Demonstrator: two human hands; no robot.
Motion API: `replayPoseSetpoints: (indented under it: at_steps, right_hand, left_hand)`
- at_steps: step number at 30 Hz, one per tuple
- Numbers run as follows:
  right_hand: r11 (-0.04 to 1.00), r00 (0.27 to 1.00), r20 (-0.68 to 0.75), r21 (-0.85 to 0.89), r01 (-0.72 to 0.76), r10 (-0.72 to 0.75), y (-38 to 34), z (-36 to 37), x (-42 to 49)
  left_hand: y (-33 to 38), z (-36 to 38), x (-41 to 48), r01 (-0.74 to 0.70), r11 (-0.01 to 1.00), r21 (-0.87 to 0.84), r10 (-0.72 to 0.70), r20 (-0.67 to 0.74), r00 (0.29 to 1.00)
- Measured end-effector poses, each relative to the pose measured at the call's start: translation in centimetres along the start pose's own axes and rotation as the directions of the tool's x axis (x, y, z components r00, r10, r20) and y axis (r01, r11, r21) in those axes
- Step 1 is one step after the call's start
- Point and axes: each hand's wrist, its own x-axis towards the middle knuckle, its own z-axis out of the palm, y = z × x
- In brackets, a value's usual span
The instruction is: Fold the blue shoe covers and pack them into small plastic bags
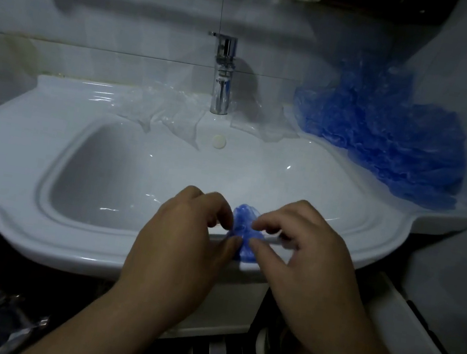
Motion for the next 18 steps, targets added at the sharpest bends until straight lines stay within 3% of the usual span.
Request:
replayPoseSetpoints:
  at_steps: [3,9,13,18]
  right_hand:
    - [0.996,0.984,0.157,-0.006,0.084,-0.082,0.3,-0.4,-0.4]
    - [0.995,0.983,0.154,-0.001,0.098,-0.097,0.9,-1.3,-0.5]
    - [0.99,0.977,0.176,0.103,0.099,-0.116,0.4,-1.6,-1.0]
    - [0.971,0.994,0.088,0.224,-0.081,0.063,0.1,-1.1,-0.7]
  left_hand:
    - [0.0,0.0,0.0,-0.027,1.0,0.004,0.027,0.016,1.0]
    - [-1.2,-1.7,-0.8,-0.242,0.969,-0.045,0.247,0.187,0.951]
    - [-1.7,-2.0,-1.1,-0.273,0.959,-0.08,0.282,0.152,0.947]
    - [-1.1,-1.8,-1.0,-0.211,0.973,-0.096,0.222,0.135,0.966]
